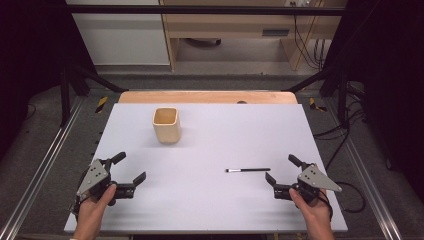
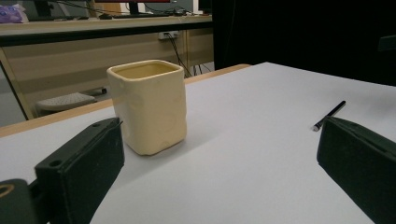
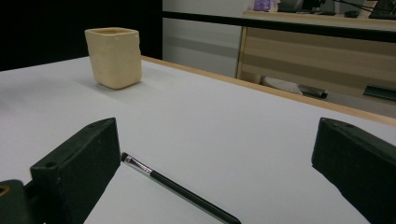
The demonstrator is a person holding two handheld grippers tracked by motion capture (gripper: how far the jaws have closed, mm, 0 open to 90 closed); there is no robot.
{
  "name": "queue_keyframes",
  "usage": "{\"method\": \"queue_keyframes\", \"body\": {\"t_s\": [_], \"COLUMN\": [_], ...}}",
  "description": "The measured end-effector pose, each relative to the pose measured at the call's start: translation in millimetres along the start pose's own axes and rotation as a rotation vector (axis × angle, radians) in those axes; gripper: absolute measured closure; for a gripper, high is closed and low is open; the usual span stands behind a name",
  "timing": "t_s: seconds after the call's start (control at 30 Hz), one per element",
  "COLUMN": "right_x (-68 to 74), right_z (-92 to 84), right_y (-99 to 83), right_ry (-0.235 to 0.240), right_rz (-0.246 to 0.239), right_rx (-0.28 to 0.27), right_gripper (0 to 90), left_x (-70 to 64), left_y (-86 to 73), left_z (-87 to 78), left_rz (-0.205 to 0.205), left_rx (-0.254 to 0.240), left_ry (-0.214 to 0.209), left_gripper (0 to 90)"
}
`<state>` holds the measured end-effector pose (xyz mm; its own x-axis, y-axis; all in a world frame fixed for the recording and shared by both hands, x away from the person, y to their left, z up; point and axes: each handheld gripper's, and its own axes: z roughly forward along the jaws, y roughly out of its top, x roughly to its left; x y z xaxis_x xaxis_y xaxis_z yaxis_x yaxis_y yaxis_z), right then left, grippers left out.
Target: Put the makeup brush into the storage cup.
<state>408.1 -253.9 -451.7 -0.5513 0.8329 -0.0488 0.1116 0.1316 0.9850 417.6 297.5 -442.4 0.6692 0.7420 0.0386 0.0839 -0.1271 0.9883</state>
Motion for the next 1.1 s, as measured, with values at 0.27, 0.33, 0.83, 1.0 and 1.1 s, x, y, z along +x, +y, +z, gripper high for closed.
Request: {"method": "queue_keyframes", "body": {"t_s": [0.27, 0.33, 0.83, 1.0, 1.1], "right_x": [1.7, 3.0, 6.0, 2.4, -2.3], "right_z": [0.8, 2.2, -4.8, -8.2, -10.6], "right_y": [-0.7, -1.1, 29.8, 46.3, 58.8], "right_ry": [-0.006, 0.006, 0.058, 0.067, 0.077], "right_rz": [-0.011, -0.019, -0.099, -0.139, -0.142], "right_rx": [0.023, 0.044, 0.183, 0.208, 0.238], "right_gripper": [2.0, 2.1, 2.9, 3.3, 3.8], "left_x": [-1.4, -1.6, -1.8, -2.2, -2.5], "left_y": [0.3, -0.4, -3.6, -3.2, -3.2], "left_z": [0.5, 1.5, 2.1, 1.7, 2.1], "left_rz": [0.014, 0.013, 0.019, 0.021, 0.025], "left_rx": [0.007, 0.011, 0.032, 0.031, 0.033], "left_ry": [-0.003, -0.003, 0.0, 0.0, 0.0], "left_gripper": [0.5, 0.5, 0.5, 0.5, 0.4]}}
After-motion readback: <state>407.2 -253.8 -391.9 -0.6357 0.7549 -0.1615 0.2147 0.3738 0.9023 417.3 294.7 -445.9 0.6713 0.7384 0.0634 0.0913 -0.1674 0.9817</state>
